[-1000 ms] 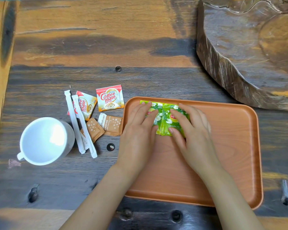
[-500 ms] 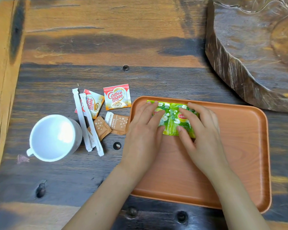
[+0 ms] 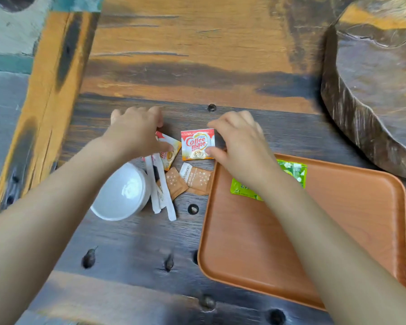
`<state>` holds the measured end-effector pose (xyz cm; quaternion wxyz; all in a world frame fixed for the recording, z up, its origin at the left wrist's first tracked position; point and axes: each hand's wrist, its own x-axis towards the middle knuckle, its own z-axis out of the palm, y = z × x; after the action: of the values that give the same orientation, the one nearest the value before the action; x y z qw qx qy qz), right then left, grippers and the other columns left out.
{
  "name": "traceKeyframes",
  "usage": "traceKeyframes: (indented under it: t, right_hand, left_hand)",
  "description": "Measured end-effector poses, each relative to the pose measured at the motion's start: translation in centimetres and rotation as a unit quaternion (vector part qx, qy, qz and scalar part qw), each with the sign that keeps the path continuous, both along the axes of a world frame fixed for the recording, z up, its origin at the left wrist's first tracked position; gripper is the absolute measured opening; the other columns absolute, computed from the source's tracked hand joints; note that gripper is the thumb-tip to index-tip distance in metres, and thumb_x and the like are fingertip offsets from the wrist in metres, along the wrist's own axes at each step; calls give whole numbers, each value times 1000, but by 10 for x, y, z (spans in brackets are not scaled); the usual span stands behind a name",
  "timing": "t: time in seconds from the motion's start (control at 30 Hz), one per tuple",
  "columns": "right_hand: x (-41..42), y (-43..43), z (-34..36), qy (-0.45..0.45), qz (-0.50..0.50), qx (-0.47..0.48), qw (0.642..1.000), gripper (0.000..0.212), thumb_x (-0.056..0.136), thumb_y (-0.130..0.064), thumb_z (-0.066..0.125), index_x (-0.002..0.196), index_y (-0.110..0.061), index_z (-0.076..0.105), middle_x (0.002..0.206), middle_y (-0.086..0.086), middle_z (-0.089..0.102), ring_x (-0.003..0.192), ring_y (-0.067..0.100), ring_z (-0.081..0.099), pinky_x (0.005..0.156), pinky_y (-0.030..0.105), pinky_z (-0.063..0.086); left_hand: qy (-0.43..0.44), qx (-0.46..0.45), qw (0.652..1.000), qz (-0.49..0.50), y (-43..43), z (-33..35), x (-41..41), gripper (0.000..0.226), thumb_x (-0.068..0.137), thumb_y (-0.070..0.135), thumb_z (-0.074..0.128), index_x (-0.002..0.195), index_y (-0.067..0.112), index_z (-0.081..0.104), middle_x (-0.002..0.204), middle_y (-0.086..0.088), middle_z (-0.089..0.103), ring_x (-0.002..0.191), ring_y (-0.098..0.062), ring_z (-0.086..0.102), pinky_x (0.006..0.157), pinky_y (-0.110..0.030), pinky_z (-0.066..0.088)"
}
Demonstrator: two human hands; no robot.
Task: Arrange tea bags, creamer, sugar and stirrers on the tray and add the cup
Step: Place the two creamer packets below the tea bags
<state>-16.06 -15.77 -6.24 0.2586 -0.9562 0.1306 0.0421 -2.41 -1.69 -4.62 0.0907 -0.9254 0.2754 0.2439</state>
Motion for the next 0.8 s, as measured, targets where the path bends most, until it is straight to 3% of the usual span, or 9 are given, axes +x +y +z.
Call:
traceKeyframes:
  t: [0.1, 0.27, 0.4, 0.53, 0.63, 0.73, 0.8]
  right_hand:
    - [17, 8, -11, 42, 37, -40, 998, 50, 82, -26, 66, 127, -17, 48, 126, 3, 45, 120, 24, 33, 98, 36, 28]
    - [26, 14, -17, 44, 17, -44, 998, 46, 80, -10, 65, 123, -15, 49, 125, 5, 43, 118, 25, 34, 93, 36, 28]
    - [30, 16, -18, 15, -6, -27, 999, 40, 77, 0, 62, 113, -13, 47, 121, 8, 42, 112, 28, 40, 88, 36, 33]
    - [24, 10, -15, -52, -51, 115, 991, 29, 79, 4, 57, 103, -10, 52, 106, 5, 45, 94, 26, 53, 80, 36, 44]
    - [19, -1, -8, -98, -113, 206, 967, 26, 77, 5, 59, 98, -11, 60, 96, -3, 49, 82, 11, 49, 74, 23, 40]
    - [5, -15, 4, -129, -211, 338, 908, 29, 79, 7, 61, 95, -16, 58, 93, 0, 60, 75, 10, 56, 67, 18, 46]
    - [-10, -23, 11, -137, -257, 381, 878, 30, 80, 7, 62, 93, -19, 57, 91, 5, 63, 77, 14, 60, 68, 25, 50]
  left_hand:
    - [-29, 52, 998, -31, 3, -16, 6, 67, 67, 59, 66, 117, 18, 46, 119, -9, 54, 118, -31, 45, 99, -47, 28]
    - [0, 41, 999, -2, 2, -23, 10, 62, 64, 57, 71, 101, 15, 46, 94, -5, 57, 103, -31, 54, 92, -44, 31]
    - [-16, 74, 997, -8, -3, -21, 10, 67, 62, 58, 72, 109, 14, 52, 113, -13, 56, 113, -34, 48, 96, -44, 32]
    - [13, 46, 999, 6, -4, -16, 7, 58, 65, 48, 75, 104, 13, 49, 102, -9, 59, 106, -30, 52, 95, -43, 31]
    - [53, -36, 997, 30, -1, -11, 5, 43, 70, 34, 75, 102, 19, 50, 94, 0, 55, 98, -25, 51, 93, -39, 33]
    - [76, -108, 990, 39, -1, -3, 6, 20, 77, 25, 69, 93, 17, 58, 80, -3, 57, 79, -23, 50, 67, -30, 38]
    - [76, -145, 986, 38, -1, 2, 7, 11, 80, 22, 67, 86, 15, 61, 74, -4, 56, 73, -22, 48, 60, -28, 31]
